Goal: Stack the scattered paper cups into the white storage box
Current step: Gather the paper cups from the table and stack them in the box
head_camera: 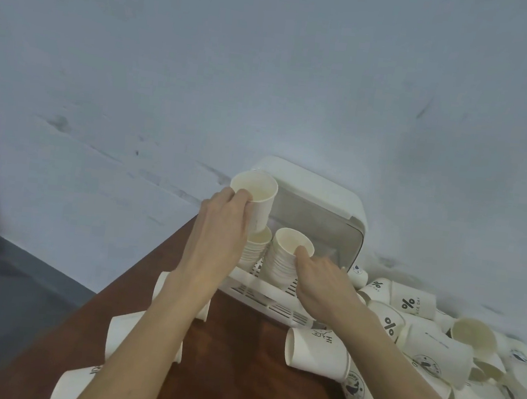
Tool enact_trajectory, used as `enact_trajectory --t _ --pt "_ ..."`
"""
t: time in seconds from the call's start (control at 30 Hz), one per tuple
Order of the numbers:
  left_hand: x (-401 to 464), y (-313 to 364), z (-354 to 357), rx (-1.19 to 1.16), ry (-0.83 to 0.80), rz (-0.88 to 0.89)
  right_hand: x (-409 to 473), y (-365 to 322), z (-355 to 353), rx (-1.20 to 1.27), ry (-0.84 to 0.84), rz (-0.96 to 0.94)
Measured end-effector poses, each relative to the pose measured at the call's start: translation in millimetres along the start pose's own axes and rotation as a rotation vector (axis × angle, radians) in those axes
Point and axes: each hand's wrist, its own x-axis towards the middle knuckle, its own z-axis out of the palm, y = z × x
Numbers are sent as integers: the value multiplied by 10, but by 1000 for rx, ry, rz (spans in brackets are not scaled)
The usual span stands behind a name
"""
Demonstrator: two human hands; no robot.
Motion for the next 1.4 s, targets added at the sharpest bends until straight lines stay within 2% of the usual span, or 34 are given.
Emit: enact_trajectory --t 0.43,0.97,1.23,1.4 --pt "-112 66 134 113 -166 26 21 -64 36 10 -15 16" --pt "-127 60 82 441 -469 76 21 -73 46 -1 -12 31" --pt "-141 97 65 508 -510 109 -40 -113 -20 22 11 57" --pt "-130 123 15 398 -404 108 -346 -86 -211 127 158 82"
